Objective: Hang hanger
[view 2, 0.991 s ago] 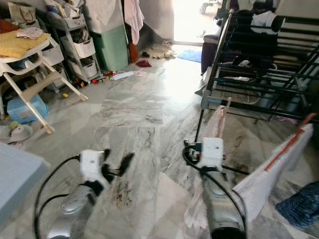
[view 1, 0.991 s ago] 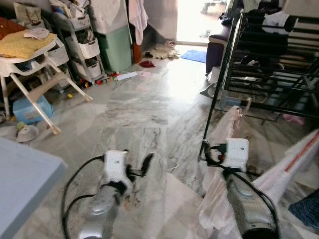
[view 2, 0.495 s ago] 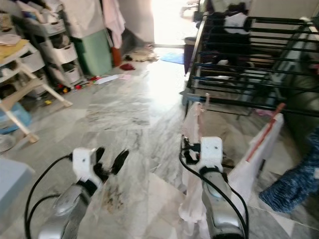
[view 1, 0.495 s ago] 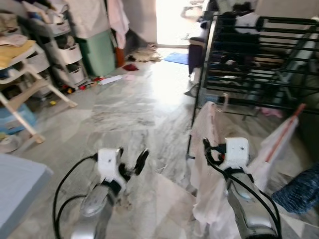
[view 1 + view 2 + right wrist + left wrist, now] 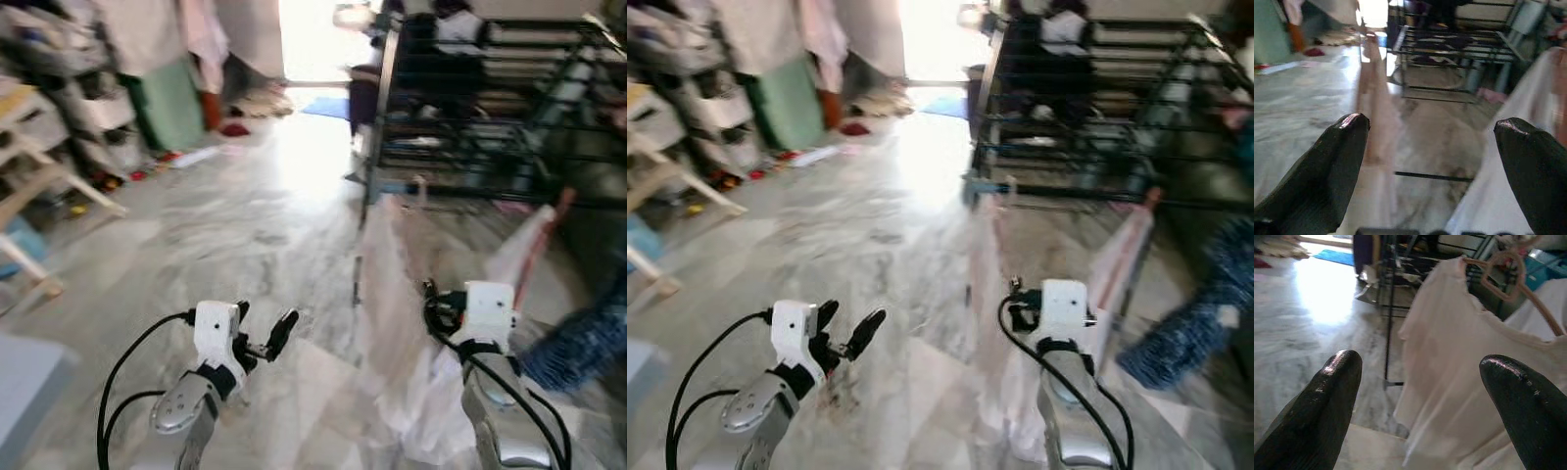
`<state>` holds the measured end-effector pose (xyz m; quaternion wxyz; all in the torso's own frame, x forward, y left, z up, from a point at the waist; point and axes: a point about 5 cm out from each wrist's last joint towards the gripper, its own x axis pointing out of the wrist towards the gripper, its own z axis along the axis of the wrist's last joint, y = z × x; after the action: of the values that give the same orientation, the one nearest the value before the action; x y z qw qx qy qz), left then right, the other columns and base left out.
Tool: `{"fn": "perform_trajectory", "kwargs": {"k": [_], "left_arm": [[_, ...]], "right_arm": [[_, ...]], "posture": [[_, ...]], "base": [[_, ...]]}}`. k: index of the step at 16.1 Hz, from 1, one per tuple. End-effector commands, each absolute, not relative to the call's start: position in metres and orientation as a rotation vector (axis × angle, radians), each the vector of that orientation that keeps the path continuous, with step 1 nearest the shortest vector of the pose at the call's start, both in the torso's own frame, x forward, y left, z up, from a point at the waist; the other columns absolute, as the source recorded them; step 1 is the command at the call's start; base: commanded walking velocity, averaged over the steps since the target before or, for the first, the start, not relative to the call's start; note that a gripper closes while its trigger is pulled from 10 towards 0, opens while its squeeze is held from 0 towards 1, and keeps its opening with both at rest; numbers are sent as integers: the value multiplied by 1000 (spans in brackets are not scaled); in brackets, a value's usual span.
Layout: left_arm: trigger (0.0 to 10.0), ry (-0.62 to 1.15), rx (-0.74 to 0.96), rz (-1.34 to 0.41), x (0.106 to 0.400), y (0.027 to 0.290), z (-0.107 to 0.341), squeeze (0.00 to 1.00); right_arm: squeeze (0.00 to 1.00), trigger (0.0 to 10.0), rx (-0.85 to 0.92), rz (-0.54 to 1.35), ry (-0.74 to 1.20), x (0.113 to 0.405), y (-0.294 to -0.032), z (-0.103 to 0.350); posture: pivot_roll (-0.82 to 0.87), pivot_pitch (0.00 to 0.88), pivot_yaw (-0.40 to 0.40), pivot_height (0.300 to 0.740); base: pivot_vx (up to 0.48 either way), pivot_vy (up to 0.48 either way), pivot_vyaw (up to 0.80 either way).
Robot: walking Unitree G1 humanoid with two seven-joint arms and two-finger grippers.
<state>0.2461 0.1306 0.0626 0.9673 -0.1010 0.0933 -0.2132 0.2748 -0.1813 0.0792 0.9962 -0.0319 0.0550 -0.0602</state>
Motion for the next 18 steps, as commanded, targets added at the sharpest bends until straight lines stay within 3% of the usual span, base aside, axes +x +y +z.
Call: {"fn": "perform_trajectory", "kwargs": {"k": [1,10,14,18], "left_arm": [[10000,181,-213,-437,247,132,68,0],[10000,213,-215,-383,249,134,62,0],[10000,241,-281,-512,243,129,59,0],[10000,271,-295,-568,236,139,55,0]], "right_arm": [[0,10000,-60,-117,87,276,-178,86],[0,10000,-74,-22,68,279,-165,91],[0,10000,-72,1,106,288,-158,86],[0,10000,-48,-50,186,310,-160,79]], "posture": [[-121,0,67,740],[-114,0,67,740],[-108,0,74,740],[-97,0,76,740]], "base": [[0,0,-594],[0,0,-66],[0,0,0],[0,0,0]]}}
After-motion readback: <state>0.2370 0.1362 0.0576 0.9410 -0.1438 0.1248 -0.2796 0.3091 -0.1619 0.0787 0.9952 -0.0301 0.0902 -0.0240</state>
